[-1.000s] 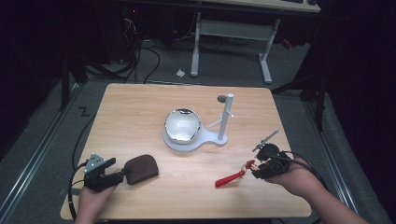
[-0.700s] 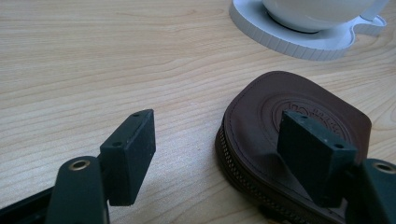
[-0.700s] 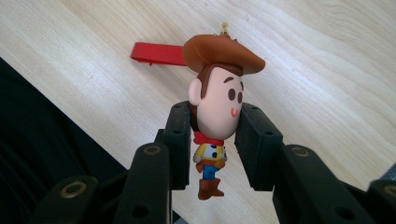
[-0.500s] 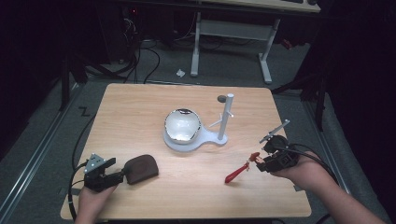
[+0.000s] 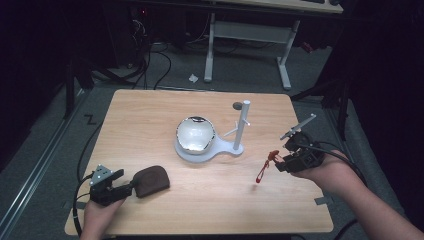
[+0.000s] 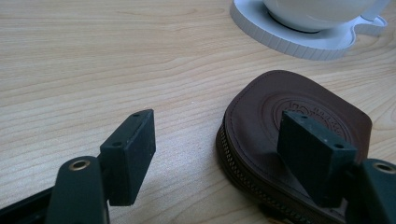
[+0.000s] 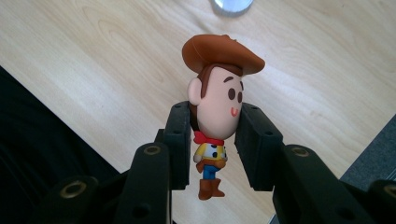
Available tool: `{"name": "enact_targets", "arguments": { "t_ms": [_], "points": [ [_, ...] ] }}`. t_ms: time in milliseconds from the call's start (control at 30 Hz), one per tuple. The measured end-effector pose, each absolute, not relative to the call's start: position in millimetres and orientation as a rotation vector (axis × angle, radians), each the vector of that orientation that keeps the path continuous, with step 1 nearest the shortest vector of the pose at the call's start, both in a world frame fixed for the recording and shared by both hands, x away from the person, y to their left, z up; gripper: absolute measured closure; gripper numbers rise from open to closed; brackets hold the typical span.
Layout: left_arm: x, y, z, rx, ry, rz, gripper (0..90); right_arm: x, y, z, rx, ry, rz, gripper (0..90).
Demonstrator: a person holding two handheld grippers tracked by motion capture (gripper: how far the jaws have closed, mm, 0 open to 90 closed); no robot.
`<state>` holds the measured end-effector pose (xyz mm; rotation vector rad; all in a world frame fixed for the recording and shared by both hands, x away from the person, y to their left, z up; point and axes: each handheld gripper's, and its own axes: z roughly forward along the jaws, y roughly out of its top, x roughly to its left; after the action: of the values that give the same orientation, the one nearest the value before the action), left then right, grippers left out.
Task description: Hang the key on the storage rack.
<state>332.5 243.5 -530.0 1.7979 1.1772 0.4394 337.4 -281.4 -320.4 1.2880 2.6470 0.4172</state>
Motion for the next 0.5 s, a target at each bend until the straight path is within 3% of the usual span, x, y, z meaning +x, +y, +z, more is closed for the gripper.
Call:
{"name": "enact_targets", "arguments": {
  "t_ms": [500],
  "points": [
    [332.6, 245.1, -529.9, 1.789, 1.180, 0.438, 28.3, 359.4, -269.0, -297.7, 1.259, 2.619, 0.475, 67.0]
  ]
}}
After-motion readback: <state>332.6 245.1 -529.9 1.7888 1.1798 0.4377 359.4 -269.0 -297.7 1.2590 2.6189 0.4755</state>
